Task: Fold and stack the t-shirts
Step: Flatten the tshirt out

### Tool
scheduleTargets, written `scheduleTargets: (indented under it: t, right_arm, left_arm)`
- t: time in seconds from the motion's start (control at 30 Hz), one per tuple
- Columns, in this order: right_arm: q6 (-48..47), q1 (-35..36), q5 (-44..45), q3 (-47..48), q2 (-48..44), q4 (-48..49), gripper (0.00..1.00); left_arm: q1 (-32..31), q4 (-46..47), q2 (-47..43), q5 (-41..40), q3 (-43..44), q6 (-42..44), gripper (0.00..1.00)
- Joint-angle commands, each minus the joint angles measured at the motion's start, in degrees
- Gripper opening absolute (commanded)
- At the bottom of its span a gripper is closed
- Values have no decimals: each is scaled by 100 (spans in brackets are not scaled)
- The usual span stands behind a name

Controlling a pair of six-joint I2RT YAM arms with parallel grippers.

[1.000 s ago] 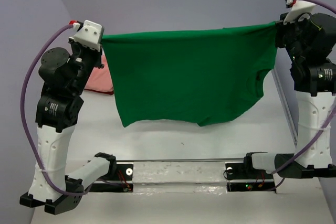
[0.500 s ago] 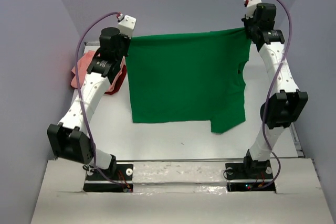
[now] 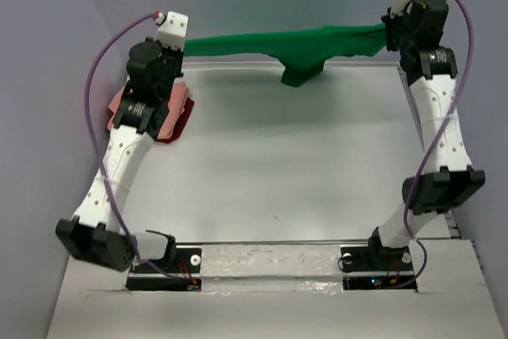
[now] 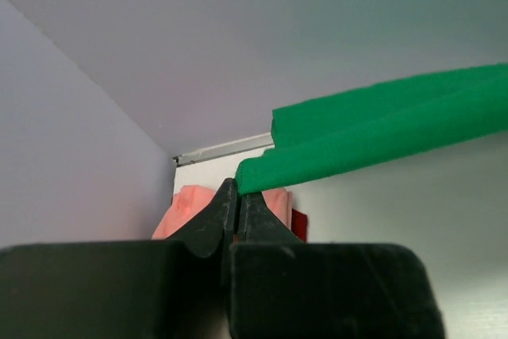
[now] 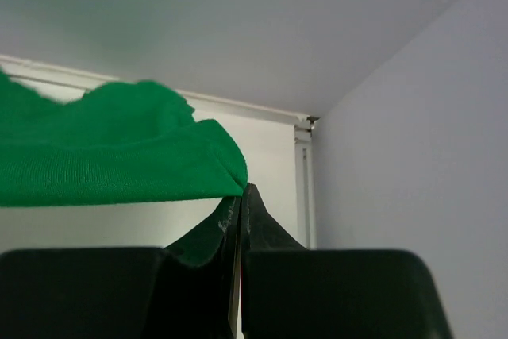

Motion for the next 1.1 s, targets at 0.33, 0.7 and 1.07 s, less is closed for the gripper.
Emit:
scheduleTargets:
  t: [0.33,0.7,1.07]
  right_arm:
    - [390,-51,163,-2857,-3451,320,0]
    - [206,-51,761,-704,-1801,170,0]
    - [-286,-51,876,-272,458,986,0]
  left_arm:
    - [204,-212,-3487,81,-2429,139,0]
    - [204,24,-2117,178,-898,78,0]
    - [204,1281,-97,-24,-1680,385,0]
